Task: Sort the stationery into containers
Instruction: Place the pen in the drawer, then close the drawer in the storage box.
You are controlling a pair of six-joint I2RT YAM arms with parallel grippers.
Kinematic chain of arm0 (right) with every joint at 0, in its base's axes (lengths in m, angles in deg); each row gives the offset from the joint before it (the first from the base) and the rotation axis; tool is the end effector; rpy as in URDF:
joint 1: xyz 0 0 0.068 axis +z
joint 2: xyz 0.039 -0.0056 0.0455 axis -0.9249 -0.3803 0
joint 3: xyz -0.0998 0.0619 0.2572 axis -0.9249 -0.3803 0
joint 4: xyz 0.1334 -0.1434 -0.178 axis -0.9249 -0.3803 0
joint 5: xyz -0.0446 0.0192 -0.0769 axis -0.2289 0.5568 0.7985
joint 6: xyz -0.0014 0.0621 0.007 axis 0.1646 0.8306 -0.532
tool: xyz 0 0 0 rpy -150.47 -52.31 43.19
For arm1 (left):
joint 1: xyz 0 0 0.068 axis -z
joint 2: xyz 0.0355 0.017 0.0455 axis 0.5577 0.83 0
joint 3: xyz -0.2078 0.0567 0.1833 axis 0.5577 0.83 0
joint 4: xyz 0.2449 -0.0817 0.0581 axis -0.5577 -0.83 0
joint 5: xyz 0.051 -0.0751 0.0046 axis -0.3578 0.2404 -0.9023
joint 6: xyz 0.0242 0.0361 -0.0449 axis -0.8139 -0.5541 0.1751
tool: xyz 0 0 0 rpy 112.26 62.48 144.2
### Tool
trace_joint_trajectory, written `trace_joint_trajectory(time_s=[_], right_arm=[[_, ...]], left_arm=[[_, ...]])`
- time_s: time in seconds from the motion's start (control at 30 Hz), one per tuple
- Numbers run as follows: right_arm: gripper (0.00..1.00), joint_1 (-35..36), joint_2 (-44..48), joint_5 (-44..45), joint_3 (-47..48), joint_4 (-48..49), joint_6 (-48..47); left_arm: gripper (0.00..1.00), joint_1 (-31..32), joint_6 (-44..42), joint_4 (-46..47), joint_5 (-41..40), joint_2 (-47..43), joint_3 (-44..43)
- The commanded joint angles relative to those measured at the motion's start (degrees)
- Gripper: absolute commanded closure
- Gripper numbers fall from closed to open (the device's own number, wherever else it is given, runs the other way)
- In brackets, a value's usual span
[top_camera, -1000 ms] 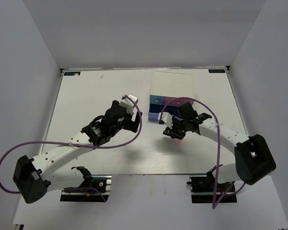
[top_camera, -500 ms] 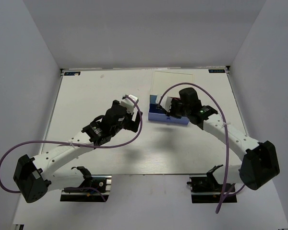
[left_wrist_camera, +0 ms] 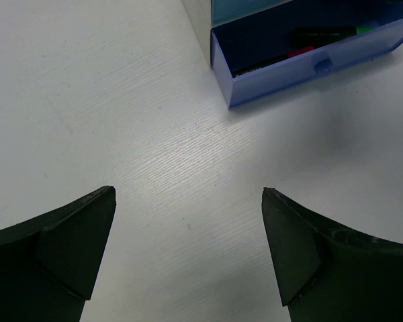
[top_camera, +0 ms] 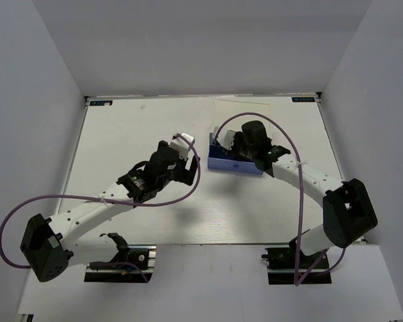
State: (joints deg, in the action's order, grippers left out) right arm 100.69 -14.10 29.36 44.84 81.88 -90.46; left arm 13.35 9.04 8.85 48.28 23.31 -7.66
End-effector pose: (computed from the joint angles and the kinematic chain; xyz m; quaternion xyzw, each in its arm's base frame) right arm 0.2889 0.1866 0.2654 -0.5714 0.6529 -0.0849 0.4900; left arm 0.1879 -0.1819 0.2875 0.2288 0.8381 -0.0964 0.4858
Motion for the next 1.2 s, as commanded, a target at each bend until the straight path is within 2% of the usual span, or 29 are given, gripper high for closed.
trace_joint_trajectory(time_s=[0.0, 0.07, 0.1, 0.23, 0.37, 0.43, 0.53, 0.57, 0.63, 0.8, 0.83, 0.93, 1.03, 1.07, 1.13, 1.17], right_arm=[[0.64, 0.45, -1.90, 3.03, 0.60, 4.43, -0.80], [0.58, 0.45, -2.61, 3.38, 0.60, 4.34, -0.80], [0.52, 0.45, -2.69, 3.38, 0.60, 4.26, -0.72], [0.44, 0.54, -2.96, 2.59, 0.42, 3.47, 0.07], [0.44, 0.54, -1.56, 0.48, 0.86, 0.92, 1.04], [0.48, 0.36, -0.50, -2.84, 0.86, -0.48, 1.30], [0.67, 0.01, 0.73, -7.59, 1.30, -4.16, 1.22], [0.85, 0.10, 0.82, -10.22, 1.30, -5.83, 0.26], [1.00, -0.08, 0.73, -12.34, 1.30, -9.77, -1.85], [1.00, 0.01, -2.33, -20.08, 3.49, -18.15, -5.72], [1.00, -0.08, -2.95, -20.43, 4.28, -21.20, -6.51], [1.00, 0.19, -5.77, -19.57, 5.43, -22.20, -6.87], [1.00, 0.27, -6.91, -16.05, 3.51, -18.34, -4.77], [1.00, 0.36, -7.09, -14.91, 3.06, -13.55, -3.54], [1.00, 0.36, -7.44, -10.18, 0.87, -10.44, -1.70], [1.00, 0.27, -7.70, -9.11, 0.43, -5.03, -0.73]], left_arm=[[0.00, 0.04, -0.80, 0.87, -0.87, -0.28, -0.51], [0.00, 0.04, -0.81, 0.87, -0.87, -0.28, -0.51], [0.00, 0.04, -0.81, 0.87, -0.87, -0.80, -0.51], [0.00, 0.04, -0.81, 0.87, -0.87, -0.81, -0.51], [0.00, 0.04, -0.81, 0.87, -0.87, -0.81, -0.51], [0.00, 0.04, -0.81, 0.87, -0.87, -1.33, -0.51], [0.00, 0.04, -0.81, 0.87, -0.87, -1.34, -0.51], [0.00, 0.04, -0.81, 0.87, -0.87, -1.34, -0.51], [0.00, 0.04, -0.81, 0.87, -0.87, -1.86, -0.51], [0.00, 0.04, -0.81, 0.87, -0.87, -1.86, -0.51], [0.00, 0.04, -0.81, 0.87, -0.87, -1.86, -0.51], [0.00, 0.04, -0.81, 0.87, -0.87, -1.86, -0.51], [0.00, 0.04, -0.81, 0.87, -0.87, -1.86, -0.51], [0.00, 0.04, -0.81, 0.87, -0.87, -1.34, -0.51], [0.00, 0.04, -0.81, 0.87, -0.87, -1.34, -0.51], [0.00, 0.04, -0.81, 0.87, -0.87, -1.34, -0.51]])
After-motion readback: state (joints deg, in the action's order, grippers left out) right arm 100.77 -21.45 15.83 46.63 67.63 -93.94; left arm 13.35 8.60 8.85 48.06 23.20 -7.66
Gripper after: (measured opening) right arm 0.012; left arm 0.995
